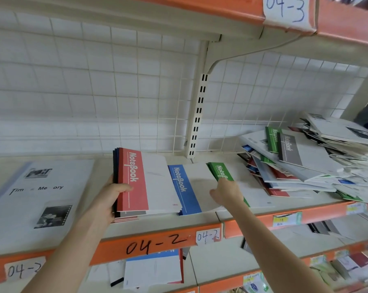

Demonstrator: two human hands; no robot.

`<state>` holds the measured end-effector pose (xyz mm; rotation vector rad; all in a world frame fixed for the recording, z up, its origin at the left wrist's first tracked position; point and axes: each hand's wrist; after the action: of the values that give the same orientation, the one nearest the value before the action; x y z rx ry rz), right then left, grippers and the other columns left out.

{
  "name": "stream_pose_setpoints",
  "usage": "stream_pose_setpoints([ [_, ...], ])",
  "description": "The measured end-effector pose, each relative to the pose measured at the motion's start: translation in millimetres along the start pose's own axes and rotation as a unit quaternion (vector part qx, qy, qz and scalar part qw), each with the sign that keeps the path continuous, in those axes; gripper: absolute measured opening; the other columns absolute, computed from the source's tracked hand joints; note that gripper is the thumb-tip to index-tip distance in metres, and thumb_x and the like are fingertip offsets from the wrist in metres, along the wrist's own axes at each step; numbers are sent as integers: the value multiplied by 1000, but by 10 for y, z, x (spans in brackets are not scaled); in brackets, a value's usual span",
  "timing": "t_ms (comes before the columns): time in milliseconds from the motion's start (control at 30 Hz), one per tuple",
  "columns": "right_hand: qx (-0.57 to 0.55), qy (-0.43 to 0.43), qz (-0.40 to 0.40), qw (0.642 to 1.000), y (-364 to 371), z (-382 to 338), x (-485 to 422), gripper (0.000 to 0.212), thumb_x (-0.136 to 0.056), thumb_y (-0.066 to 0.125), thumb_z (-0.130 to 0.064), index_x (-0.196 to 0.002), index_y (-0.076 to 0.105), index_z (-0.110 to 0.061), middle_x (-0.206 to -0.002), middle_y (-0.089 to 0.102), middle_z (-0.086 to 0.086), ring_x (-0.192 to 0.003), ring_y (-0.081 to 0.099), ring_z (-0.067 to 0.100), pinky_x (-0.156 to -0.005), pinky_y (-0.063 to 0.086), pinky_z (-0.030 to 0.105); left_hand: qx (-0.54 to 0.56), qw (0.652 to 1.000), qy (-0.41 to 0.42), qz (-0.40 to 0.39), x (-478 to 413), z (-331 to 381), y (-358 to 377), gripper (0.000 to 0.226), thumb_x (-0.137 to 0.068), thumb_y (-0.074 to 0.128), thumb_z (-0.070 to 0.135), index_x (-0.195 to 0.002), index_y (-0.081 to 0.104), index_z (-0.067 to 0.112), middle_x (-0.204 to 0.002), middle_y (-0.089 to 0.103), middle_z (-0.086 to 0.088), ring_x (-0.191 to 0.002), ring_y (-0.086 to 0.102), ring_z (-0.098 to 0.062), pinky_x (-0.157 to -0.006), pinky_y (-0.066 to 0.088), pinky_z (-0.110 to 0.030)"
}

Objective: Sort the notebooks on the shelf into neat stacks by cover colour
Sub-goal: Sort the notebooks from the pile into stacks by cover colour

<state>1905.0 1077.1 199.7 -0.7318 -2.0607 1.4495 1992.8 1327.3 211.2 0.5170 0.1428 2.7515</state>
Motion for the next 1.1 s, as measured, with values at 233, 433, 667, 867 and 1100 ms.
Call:
stream_pose_setpoints([
  [233,79,-36,38,995,-24,-53,52,32,-92,50,-22,-121,51,-10,-121,51,9,-107,52,25,-77,45,32,-6,1000,18,-17,12,13,43,42,-89,53,-2,-120,45,25,-91,61,-7,-77,59,-24,-58,44,-32],
  [433,-337,-19,-144,930,-66,-334,136,31,-97,44,-33,-92,58,-6,-77,59,7,-60,53,16,-57,44,24,-11,998,32,-51,27,8,156,51,-86,58,-2,-125,44,27,-95,62,-5,-82,60,-22,-60,45,-32],
  [667,-349,-25,-116,929,99,-432,95,30,-88,63,-20,-64,45,-12,-69,49,6,-62,49,21,-49,40,21,29,998,8,-58,49,-111,257,28,-87,63,8,-99,51,31,-95,64,-4,-84,61,-21,-63,48,-34],
  [867,-326,-24,-85,941,77,-512,121,14,-90,49,-8,-77,50,-9,-71,49,1,-69,49,19,-52,36,21,40,999,-6,-17,44,-102,91,33,-90,59,16,-120,48,24,-94,65,-5,-81,62,-21,-59,46,-32],
  [1100,-229,-52,-44,971,182,-766,61,26,-90,49,-9,-114,52,-2,-101,57,11,-85,49,24,-59,42,27,51,997,-9,64,140,-18,-466,27,-91,56,11,-117,48,17,-94,63,-9,-75,59,-22,-56,42,-31],
])
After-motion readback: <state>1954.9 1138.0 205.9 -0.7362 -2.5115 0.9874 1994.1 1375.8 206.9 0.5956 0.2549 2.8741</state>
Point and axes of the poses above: each hand's wrist, its own x-axis away from the middle knuckle, its own y-axis out of the palm, z = x × y
